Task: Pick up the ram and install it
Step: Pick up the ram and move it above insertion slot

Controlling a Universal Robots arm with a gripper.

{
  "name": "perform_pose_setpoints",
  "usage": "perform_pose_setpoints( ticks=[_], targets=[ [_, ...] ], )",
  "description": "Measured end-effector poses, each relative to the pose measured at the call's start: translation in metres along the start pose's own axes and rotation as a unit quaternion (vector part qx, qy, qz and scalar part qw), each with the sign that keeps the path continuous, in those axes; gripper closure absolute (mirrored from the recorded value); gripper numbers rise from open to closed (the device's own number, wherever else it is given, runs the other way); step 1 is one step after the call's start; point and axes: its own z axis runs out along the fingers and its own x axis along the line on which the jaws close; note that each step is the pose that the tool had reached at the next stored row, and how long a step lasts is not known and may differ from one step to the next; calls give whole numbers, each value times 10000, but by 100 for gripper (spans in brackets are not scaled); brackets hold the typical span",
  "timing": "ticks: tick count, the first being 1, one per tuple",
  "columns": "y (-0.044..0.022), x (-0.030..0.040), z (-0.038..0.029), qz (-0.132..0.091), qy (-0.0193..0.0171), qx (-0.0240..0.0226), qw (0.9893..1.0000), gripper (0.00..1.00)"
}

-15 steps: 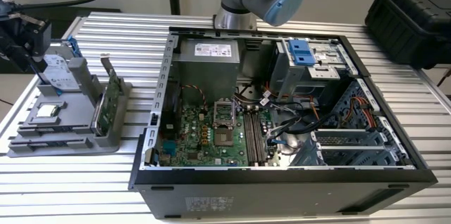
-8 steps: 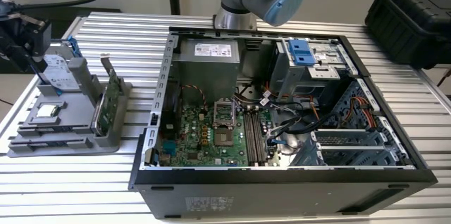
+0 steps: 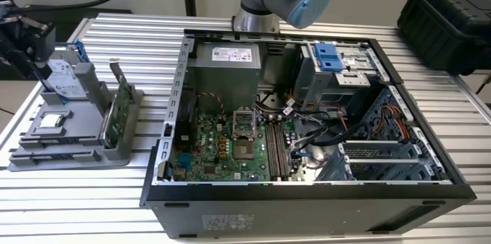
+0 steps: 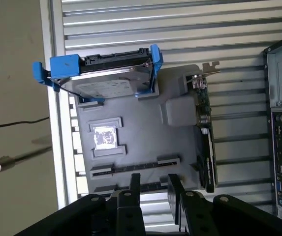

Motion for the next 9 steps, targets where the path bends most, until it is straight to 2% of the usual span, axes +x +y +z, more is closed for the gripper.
perform_pose_setpoints(
  ticks=[9],
  targets=[
    [0, 0, 4, 296, -14, 1, 9996, 0]
  ],
)
